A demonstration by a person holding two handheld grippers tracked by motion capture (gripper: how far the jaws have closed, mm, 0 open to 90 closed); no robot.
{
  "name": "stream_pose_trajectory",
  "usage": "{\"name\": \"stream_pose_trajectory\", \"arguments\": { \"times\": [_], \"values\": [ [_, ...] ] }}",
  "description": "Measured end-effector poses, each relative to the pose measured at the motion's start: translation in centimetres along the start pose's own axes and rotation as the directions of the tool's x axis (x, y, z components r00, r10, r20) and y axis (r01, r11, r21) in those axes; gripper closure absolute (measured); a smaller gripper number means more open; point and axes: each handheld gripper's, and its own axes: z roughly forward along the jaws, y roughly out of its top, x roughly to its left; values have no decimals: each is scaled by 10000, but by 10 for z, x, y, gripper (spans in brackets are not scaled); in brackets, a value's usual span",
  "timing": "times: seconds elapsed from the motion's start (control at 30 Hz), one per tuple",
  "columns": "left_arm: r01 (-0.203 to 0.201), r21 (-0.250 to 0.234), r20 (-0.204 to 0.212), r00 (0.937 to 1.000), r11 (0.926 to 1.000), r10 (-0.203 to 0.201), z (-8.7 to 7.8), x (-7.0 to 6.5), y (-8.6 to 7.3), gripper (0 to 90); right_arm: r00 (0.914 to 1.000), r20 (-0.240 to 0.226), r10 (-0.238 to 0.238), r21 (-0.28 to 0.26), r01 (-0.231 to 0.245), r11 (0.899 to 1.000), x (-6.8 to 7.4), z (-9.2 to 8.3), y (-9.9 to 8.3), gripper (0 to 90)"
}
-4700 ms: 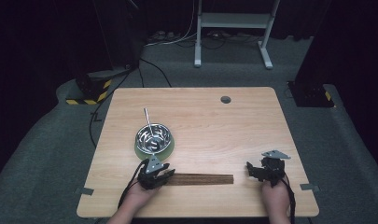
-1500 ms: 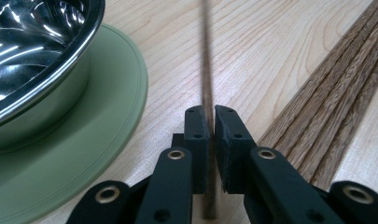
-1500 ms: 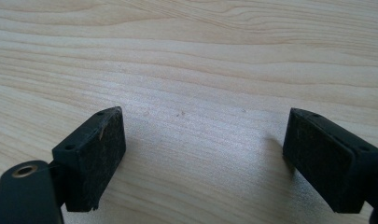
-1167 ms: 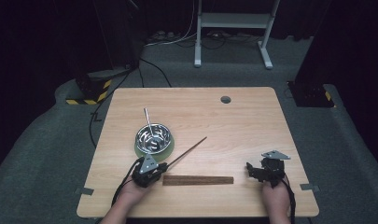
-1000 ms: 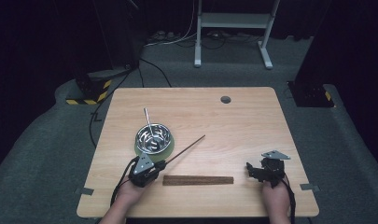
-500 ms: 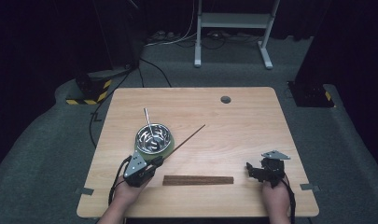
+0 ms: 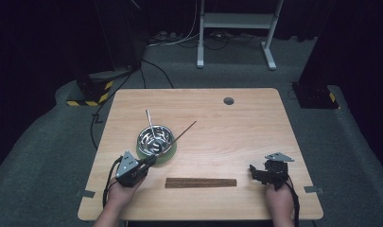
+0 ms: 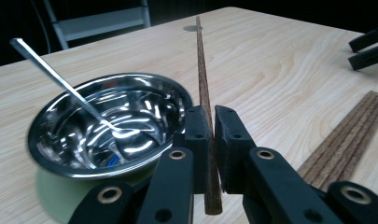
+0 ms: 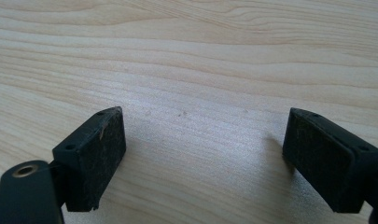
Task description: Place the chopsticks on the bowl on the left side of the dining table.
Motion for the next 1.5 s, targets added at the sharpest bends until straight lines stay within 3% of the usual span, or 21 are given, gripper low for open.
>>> {"name": "stream_pose_trajectory", "arguments": {
  "times": [0.1,0.53,0.57,1.03,1.1,1.23,1.37,1.5],
  "values": [
    [376,-138,-237,9990,9992,-379,-5,5,-3,837,10000,-26,-3,36,3,10000,0,0,0,131],
    [831,-189,-793,9933,9964,-844,-15,26,-12,837,10000,0,-9,-33,9,10000,0,0,0,131],
    [1226,-292,-787,9891,9920,-1245,-14,28,-14,837,10000,-8,18,-27,-18,10000,0,0,0,131],
    [1199,282,-1224,9857,9924,-1156,-16,37,-19,837,9998,-178,-78,34,78,10000,0,0,0,132],
    [1336,341,-1283,9834,9904,-1282,-16,39,-21,837,9998,-182,-83,31,83,10000,0,0,0,132],
    [1340,368,-1312,9830,9903,-1281,-16,42,-22,836,9998,-186,-91,32,92,10000,0,0,0,132],
    [1656,428,-1281,9789,9853,-1589,-16,45,-24,836,9998,-188,-87,30,88,10000,0,0,0,132],
    [1604,579,-1121,9818,9854,-1532,-13,44,-25,835,9998,-188,-102,29,102,9999,0,0,0,132]
  ]
}}
